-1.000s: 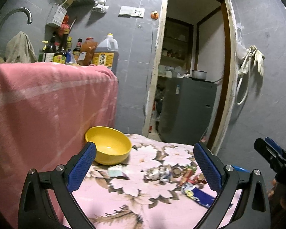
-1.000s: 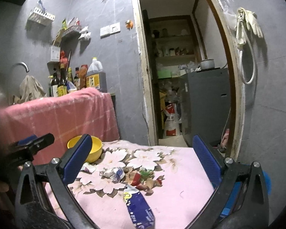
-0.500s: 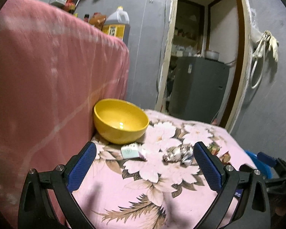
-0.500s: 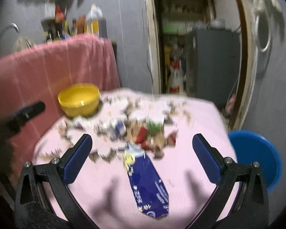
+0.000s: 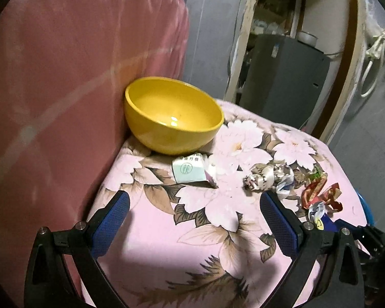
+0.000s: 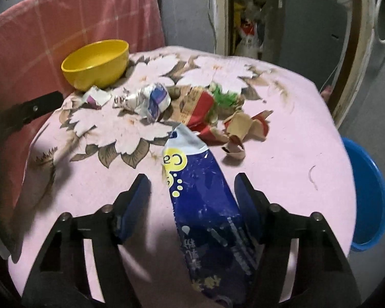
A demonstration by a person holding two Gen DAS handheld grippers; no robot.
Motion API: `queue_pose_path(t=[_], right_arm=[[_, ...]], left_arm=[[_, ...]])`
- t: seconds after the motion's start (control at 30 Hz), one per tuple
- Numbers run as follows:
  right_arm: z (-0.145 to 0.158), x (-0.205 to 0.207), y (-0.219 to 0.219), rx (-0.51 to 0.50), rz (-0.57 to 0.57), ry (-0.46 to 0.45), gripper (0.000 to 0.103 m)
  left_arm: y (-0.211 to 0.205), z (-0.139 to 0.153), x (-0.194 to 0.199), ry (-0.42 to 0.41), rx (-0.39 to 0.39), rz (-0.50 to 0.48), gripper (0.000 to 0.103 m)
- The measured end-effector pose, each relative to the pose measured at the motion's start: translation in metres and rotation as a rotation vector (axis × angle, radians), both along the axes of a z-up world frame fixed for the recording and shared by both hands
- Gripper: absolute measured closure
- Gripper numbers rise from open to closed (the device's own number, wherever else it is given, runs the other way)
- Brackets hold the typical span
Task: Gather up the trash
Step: 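Grasp the small white-green box with the left tool while the right tool grasps the blue packet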
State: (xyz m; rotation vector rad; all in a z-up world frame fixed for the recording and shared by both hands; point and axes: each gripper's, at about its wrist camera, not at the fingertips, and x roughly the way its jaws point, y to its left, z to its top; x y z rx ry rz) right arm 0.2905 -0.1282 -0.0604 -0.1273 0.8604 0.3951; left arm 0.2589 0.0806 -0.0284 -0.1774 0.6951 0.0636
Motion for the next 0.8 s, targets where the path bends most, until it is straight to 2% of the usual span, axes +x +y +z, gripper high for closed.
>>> queue_pose_path(t=[0.2,0.4,0.63,0.7,0.8], right_arm=[[0.001,0.007,0.009,-0.015,0.052,0.003,0.047],[0.004,0.018,0.016,0.023,0.081,0.013,0.049],[0.005,0.025,0.021,0.063,0.1,0.019,0.049],[0.004,0.027,0.02,0.07,0.101,0.023,0.05],[0.004,0.028,0.019,0.076,0.101,0.027,0.05]], left_arm=[[0.009,-0.003,0.017,0.036,-0.063,0.02,0.008],[0.006,-0.007,0.037,0.093,-0.03,0.001,0.024],[0.007,-0.014,0.056,0.133,-0.014,-0.006,0.027],[0.008,-0.016,0.062,0.148,-0.008,0.0,0.034],[0.01,-0.018,0.068,0.159,-0.005,0.007,0.037]])
